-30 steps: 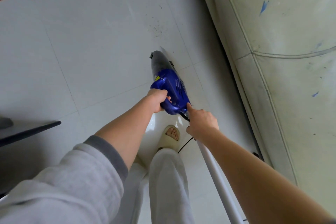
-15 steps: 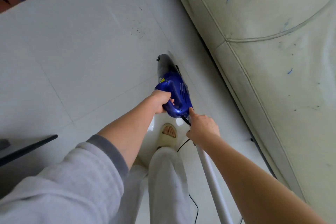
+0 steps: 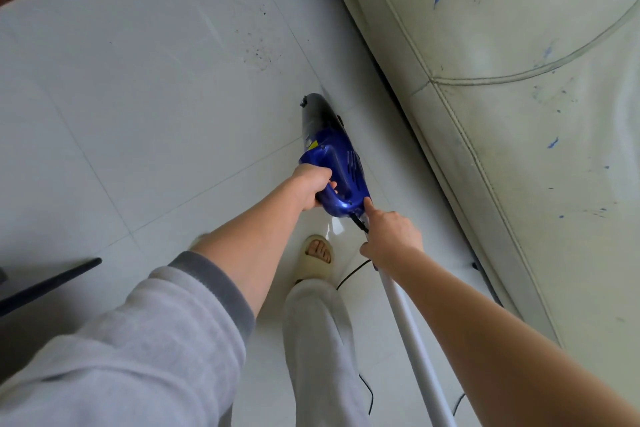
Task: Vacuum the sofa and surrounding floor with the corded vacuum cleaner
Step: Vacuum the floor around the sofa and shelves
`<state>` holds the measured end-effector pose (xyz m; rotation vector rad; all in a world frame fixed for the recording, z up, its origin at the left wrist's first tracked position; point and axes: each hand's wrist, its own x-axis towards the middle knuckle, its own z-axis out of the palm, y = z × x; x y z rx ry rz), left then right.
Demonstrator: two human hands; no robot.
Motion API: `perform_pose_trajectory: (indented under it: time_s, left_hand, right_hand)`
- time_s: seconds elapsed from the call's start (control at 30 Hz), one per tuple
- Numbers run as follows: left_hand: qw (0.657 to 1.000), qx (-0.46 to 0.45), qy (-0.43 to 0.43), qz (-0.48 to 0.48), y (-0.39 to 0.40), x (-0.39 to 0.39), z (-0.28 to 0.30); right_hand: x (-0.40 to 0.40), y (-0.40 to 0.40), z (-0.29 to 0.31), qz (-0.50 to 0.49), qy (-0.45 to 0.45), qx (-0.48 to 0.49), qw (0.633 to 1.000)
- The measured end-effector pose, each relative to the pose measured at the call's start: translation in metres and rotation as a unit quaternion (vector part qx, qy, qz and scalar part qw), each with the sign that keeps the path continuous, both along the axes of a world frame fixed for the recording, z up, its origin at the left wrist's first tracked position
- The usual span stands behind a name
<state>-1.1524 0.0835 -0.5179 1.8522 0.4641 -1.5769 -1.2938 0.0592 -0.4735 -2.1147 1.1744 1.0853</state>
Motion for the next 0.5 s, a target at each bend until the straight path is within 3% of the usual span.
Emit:
perform_pose_trajectory:
  time_s: [0.5]
  left_hand:
    - [1.0, -0.005, 0.005, 0.003, 0.056, 0.118, -0.002]
  right_hand:
    - [0.118, 0.052, 0.005, 0.01, -0.003, 0.01, 1.0]
